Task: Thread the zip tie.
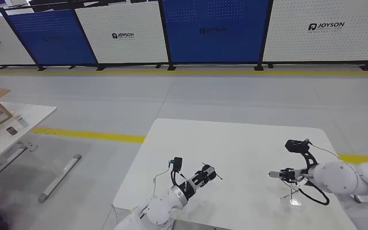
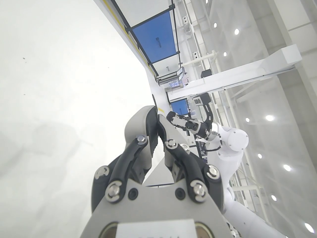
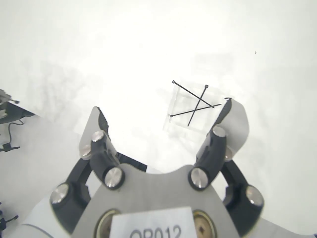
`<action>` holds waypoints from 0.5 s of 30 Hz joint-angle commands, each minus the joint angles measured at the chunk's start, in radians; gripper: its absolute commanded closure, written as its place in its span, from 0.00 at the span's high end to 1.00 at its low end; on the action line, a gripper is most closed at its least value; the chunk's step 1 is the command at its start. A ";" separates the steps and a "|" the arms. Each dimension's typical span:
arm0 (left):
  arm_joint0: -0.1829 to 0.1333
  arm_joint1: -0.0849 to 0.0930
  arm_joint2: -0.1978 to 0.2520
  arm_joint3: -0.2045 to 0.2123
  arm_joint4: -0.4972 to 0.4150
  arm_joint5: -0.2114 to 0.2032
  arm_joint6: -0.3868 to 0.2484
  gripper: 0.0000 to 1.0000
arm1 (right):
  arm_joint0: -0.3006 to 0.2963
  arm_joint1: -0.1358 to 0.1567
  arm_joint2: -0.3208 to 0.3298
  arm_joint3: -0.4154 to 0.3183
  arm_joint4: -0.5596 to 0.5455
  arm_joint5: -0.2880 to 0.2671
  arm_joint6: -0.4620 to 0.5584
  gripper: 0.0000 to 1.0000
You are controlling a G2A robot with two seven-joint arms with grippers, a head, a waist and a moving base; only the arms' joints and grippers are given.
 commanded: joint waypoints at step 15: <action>0.000 0.000 0.000 0.000 0.000 0.000 0.000 0.00 | -0.019 -0.013 -0.025 0.017 0.002 -0.037 -0.002 1.00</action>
